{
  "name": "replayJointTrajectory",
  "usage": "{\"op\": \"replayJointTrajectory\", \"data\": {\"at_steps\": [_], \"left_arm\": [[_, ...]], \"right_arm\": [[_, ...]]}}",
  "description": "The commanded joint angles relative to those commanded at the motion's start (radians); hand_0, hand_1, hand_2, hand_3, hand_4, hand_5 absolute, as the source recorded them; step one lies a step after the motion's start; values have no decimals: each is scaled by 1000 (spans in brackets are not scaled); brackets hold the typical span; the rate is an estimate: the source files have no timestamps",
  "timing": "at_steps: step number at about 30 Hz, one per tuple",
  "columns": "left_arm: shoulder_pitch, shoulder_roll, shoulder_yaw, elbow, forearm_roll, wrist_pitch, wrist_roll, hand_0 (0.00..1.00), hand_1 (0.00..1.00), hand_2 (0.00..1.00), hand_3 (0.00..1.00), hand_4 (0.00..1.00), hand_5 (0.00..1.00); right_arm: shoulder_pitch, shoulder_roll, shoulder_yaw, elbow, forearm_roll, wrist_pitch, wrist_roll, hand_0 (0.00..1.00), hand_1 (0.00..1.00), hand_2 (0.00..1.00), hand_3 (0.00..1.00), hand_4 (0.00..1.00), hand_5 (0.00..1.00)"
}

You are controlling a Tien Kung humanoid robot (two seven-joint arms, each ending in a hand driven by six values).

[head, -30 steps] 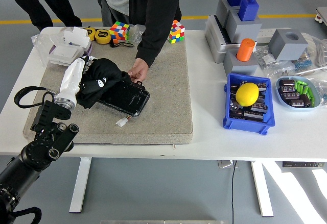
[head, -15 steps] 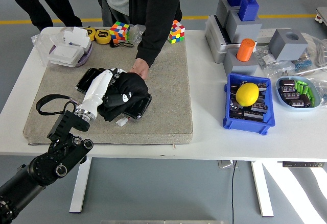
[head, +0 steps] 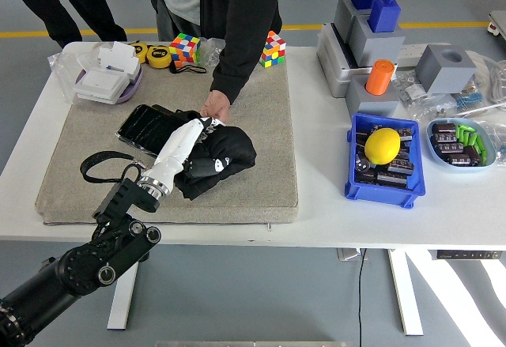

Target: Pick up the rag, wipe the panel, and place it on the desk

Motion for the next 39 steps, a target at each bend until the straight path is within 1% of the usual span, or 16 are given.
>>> {"op": "replayJointTrajectory", "data": {"at_steps": [4,8,15,23,24,32,39], "left_arm": [[-4,-1,-17,24,4,5,-6,231,225,271,566,599,2],[-8,-3,-49,54,13,14,-19,229,226,271,567,600,2],[-23,-7,-100,123,2,41,-53,226,225,271,567,601,2],[-48,-11,-203,229,1,57,-79,226,226,271,567,602,2],[-55,-12,-226,249,5,58,-83,226,226,271,567,602,2],[-80,-13,-320,341,5,81,-111,228,225,272,567,603,2],[-104,-19,-390,414,21,107,-114,228,225,273,567,603,2]], "right_arm": [[0,0,-3,0,2,0,0,535,558,492,523,886,362],[1,0,-6,1,4,0,1,535,557,492,523,887,362],[3,0,-3,0,4,-1,1,536,558,492,522,887,363],[2,0,-6,0,6,-1,2,536,559,492,522,888,364],[3,-1,-5,-1,4,-1,1,536,559,492,522,888,364],[5,-1,-7,0,10,-2,5,535,558,491,523,887,363],[4,-1,-10,0,10,-2,5,533,557,491,523,887,363]]}}
